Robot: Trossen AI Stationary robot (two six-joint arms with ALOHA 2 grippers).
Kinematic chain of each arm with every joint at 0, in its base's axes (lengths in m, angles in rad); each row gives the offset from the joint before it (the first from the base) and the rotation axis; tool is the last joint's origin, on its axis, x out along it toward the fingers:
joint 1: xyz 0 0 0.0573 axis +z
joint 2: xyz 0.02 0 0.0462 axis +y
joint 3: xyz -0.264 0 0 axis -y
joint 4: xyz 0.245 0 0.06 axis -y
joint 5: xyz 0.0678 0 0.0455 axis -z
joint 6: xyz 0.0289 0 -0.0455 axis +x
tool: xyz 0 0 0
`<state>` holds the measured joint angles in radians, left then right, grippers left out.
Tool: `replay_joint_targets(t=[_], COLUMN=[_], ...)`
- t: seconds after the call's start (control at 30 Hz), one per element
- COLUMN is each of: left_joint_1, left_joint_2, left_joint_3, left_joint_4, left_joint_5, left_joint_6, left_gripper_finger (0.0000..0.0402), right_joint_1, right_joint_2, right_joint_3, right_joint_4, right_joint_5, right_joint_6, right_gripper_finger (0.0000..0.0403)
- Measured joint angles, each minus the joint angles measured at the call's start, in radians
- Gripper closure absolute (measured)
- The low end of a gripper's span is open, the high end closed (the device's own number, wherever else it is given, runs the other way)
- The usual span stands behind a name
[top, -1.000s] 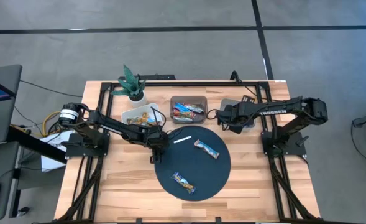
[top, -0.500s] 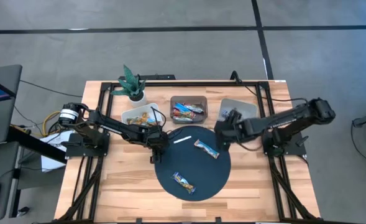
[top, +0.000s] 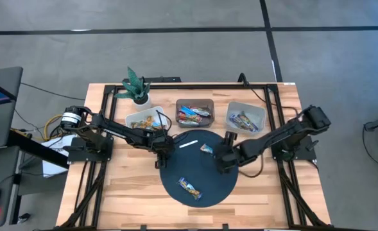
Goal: Pick and place Granola Bars by type
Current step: Put the orange granola bar into the white bin
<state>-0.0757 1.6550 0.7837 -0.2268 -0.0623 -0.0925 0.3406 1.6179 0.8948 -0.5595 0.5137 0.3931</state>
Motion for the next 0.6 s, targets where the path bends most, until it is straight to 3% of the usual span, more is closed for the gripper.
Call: replay_joint_targets(t=[0.2, 0.6], left_joint_1=[0.000, 0.000], left_joint_2=[0.000, 0.000], left_joint_3=[0.000, 0.000], left_joint_4=[0.002, 0.008], left_joint_5=[0.004, 0.004], left_joint_6=[0.000, 0.001], left_gripper_finger=[0.0228, 0.0228], right_joint_1=[-0.017, -0.013], right_joint_2=[0.085, 0.034], right_joint_3=[0.002, 0.000], right_joint_4=[0.028, 0.092], right_joint_5=[-0.061, -0.147], right_joint_6=[0.027, -0.004], right_gripper_finger=[0.0184, 0.0184])
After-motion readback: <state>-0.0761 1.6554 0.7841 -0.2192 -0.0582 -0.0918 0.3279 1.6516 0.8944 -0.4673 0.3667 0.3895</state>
